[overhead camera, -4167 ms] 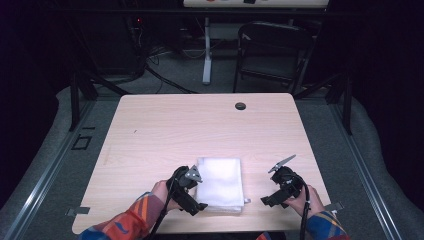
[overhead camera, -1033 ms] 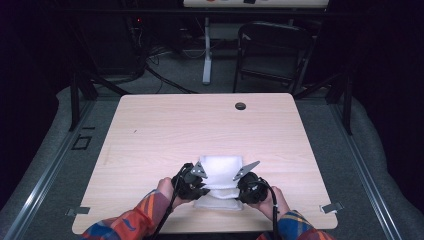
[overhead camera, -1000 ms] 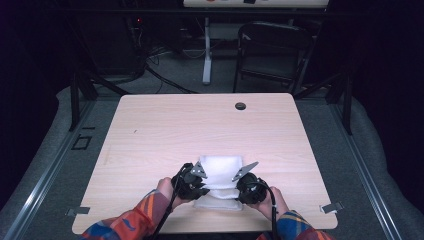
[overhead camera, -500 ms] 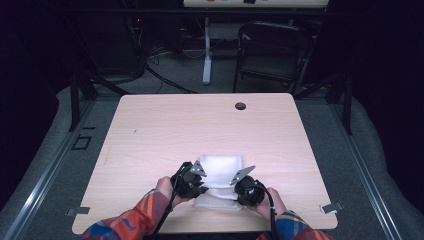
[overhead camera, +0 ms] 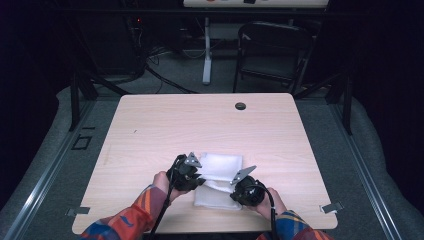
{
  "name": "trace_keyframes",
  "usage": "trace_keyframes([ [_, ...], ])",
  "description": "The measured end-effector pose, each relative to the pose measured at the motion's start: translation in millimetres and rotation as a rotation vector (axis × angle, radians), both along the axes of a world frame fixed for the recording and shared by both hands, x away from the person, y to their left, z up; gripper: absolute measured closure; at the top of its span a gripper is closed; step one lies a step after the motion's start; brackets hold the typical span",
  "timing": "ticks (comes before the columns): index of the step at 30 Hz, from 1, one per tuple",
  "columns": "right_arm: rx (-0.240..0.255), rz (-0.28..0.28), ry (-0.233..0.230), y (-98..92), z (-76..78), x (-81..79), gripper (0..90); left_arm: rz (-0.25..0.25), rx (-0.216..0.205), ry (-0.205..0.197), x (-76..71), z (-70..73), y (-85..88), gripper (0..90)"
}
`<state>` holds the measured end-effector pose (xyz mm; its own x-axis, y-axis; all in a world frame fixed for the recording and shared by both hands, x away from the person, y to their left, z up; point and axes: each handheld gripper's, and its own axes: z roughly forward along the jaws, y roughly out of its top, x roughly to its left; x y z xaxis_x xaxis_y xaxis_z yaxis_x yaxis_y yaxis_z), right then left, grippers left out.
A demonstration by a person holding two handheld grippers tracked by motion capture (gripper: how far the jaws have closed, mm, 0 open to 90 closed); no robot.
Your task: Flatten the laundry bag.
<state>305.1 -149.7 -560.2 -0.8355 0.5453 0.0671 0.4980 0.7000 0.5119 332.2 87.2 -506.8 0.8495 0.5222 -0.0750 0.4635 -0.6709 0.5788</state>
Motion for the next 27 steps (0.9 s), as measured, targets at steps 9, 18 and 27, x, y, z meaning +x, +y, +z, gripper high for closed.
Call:
trace_keyframes([
  [9, -0.003, -0.002, -0.010, 1.4, -0.2, -0.6, 90.0, 0.053, -0.011, -0.029, 8.1, 9.0, 4.1, 80.4],
  [18, -0.008, 0.015, -0.019, 0.7, 0.0, -0.4, 90.0, 0.084, -0.022, -0.030, 19.6, 13.8, 6.7, 80.3],
  [27, 0.000, 0.018, -0.031, 1.3, -0.9, -1.4, 90.0, 0.109, -0.027, -0.045, 31.5, 23.1, 4.5, 80.4],
])
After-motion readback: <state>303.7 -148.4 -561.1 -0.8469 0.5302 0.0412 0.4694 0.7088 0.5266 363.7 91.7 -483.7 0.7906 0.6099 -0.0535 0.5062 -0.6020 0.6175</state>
